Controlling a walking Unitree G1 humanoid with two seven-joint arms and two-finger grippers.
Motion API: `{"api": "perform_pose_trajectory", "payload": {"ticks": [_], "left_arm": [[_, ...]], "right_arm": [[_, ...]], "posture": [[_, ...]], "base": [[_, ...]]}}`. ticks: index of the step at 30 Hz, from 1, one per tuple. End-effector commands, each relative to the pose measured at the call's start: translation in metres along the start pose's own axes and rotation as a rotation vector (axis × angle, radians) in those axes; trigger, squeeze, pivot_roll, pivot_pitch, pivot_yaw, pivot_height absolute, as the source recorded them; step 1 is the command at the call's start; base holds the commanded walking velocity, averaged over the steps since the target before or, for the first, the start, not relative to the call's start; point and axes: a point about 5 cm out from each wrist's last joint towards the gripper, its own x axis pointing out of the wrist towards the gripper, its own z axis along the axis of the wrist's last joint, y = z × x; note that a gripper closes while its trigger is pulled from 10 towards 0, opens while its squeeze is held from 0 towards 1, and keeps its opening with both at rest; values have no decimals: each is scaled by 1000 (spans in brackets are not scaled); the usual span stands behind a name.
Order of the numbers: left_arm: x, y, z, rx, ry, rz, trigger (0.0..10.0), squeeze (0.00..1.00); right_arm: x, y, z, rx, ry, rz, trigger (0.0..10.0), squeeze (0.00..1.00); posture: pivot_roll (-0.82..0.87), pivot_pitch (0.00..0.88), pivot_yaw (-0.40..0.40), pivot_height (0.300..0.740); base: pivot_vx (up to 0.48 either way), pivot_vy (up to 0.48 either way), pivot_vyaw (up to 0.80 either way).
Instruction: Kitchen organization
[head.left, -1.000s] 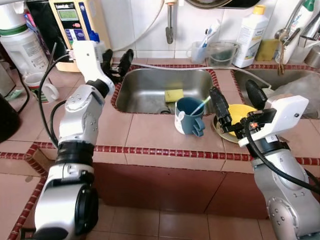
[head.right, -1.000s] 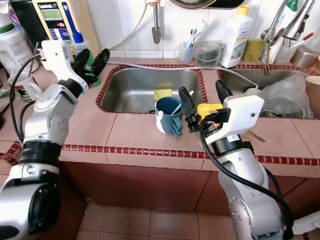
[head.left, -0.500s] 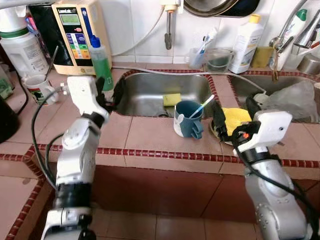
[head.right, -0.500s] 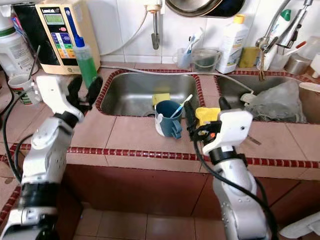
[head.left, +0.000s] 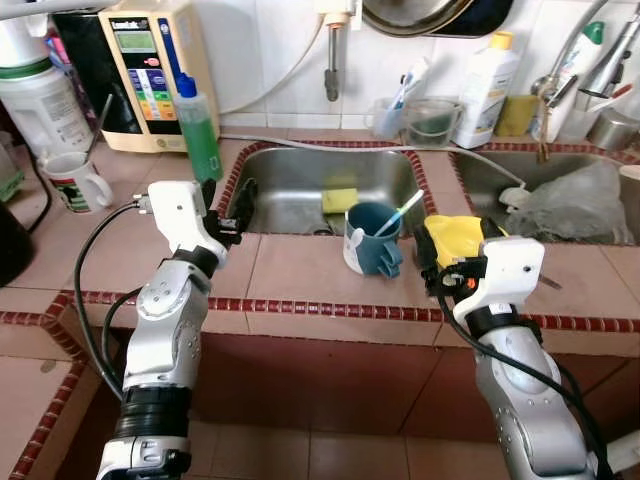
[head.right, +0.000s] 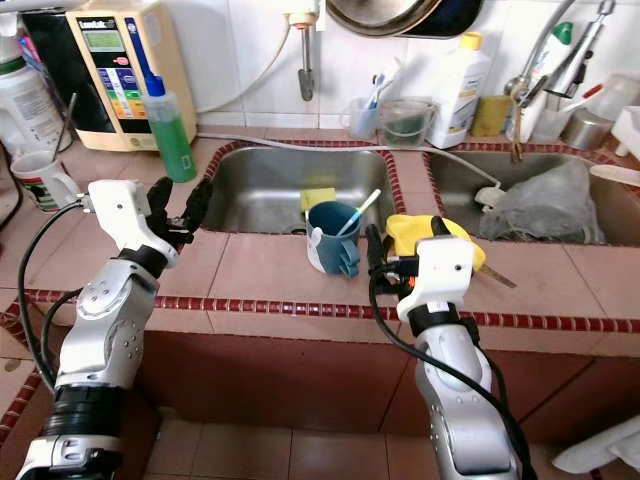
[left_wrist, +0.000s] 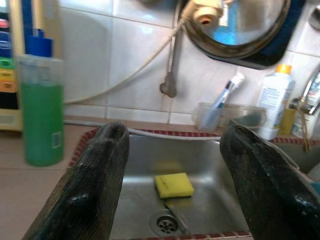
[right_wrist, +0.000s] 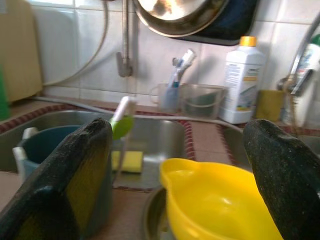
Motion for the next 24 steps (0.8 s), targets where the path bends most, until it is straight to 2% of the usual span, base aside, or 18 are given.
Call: {"api": "perform_pose_trajectory", "payload": {"ticks": [1,2,11,14,15,17,24], "left_arm": [[6,-1,4,3,-5,3,10000,0],[7,-1,2,-29,6,15,10000,0],[2,1,-3,9,22,13,10000,0],[-3,1,-7,49,25,5,10000,0],[-8,1,-11,71,38,-9,10000,0],[-14,2,-17,85,60,-27,10000,0],[-25,0,-31,58,110,-48,10000,0]], "right_arm": [[2,-1,1,-7,-12,-9,10000,0],[2,-1,0,-11,-12,-11,10000,0],[4,-1,0,1,-16,-17,10000,0],[2,-1,-5,-7,-7,-21,10000,0],[0,0,-11,29,21,-13,10000,0],[-2,-1,-14,30,36,-19,10000,0],[-8,-4,-18,0,32,1,10000,0]], "posture": [[-135,0,42,740],[-141,0,44,740],[-146,0,56,740],[-142,0,57,740],[-139,0,57,740],[-135,0,55,740],[-123,0,42,740]], "base": [[0,0,0],[0,0,0],[0,0,0],[0,0,0],[0,0,0],[0,0,0],[0,0,0]]}}
